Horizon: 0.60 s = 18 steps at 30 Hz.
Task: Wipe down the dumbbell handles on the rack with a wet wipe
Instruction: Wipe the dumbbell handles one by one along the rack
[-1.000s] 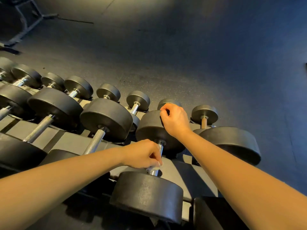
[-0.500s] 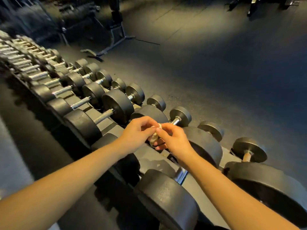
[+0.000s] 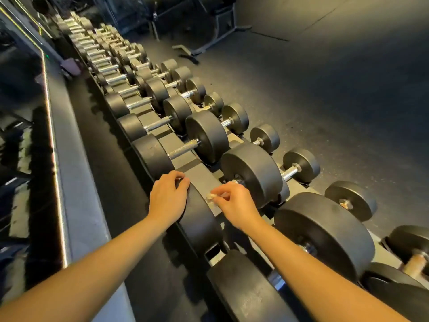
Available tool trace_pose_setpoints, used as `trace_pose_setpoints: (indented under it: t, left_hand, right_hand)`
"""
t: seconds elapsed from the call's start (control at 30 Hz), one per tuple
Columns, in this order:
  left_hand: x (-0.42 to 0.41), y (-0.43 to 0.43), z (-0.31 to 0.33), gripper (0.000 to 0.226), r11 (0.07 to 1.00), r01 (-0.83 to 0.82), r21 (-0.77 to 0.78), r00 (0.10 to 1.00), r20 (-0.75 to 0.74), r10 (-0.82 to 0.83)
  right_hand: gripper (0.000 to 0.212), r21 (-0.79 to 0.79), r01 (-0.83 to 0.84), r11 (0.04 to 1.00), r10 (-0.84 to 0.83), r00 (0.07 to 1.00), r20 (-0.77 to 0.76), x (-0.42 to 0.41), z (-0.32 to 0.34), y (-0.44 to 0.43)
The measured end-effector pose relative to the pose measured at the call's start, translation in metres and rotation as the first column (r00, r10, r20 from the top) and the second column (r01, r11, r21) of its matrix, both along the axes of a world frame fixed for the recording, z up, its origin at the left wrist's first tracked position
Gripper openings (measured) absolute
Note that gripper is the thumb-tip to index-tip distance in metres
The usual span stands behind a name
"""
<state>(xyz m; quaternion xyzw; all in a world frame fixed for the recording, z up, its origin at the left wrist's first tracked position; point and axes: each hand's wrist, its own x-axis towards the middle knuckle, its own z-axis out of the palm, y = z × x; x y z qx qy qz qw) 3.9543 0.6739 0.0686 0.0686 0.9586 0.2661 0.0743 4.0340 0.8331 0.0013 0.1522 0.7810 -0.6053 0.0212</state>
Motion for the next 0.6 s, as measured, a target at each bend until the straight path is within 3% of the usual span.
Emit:
trace_pose_setpoints:
  t: [0.07, 0.13, 0.23, 0.3, 0.37, 0.47, 0.53, 0.6]
  left_hand:
    - [0.003, 0.003, -0.006, 0.028, 0.999, -0.01, -0.03, 0.996, -0.087, 0.008]
    - [0.004, 0.004, -0.007, 0.027, 0.999, -0.014, -0.033, 0.992, -0.126, 0.01]
    - [0.003, 0.003, -0.009, 0.026, 0.999, -0.006, -0.041, 0.99, -0.142, 0.0]
    - [0.003, 0.002, -0.01, 0.025, 0.999, 0.002, -0.035, 0.99, -0.143, -0.007]
    - [0.003, 0.001, -0.01, 0.025, 1.0, 0.011, -0.028, 0.989, -0.146, -0.015]
    - [0.003, 0.002, -0.009, 0.024, 0.999, 0.009, -0.033, 0.989, -0.148, -0.014]
    - [0.003, 0.002, -0.01, 0.025, 0.999, 0.006, -0.042, 0.988, -0.153, -0.012]
    - [0.003, 0.003, -0.01, 0.025, 0.999, 0.004, -0.049, 0.987, -0.162, -0.012]
  right_hand:
    - [0.024, 0.037, -0.149, 0.988, 0.149, 0.989, 0.005, -0.014, -0.012, -0.009]
    - [0.021, 0.217, -0.251, 0.943, 0.271, 0.96, -0.067, -0.018, -0.019, -0.012]
    - [0.019, 0.517, -0.339, 0.786, 0.464, 0.876, -0.132, -0.025, -0.018, -0.006]
    - [0.018, 0.676, -0.337, 0.655, 0.484, 0.875, -0.033, -0.038, -0.014, 0.003]
    - [0.023, 0.759, -0.308, 0.574, 0.366, 0.925, 0.099, -0.052, -0.009, 0.013]
    - [0.027, 0.746, -0.282, 0.604, 0.296, 0.948, 0.118, -0.06, -0.005, 0.01]
    - [0.021, 0.588, -0.33, 0.738, 0.377, 0.925, 0.046, -0.049, -0.005, -0.001]
    - [0.018, 0.494, -0.372, 0.786, 0.47, 0.878, -0.088, -0.028, -0.007, -0.009]
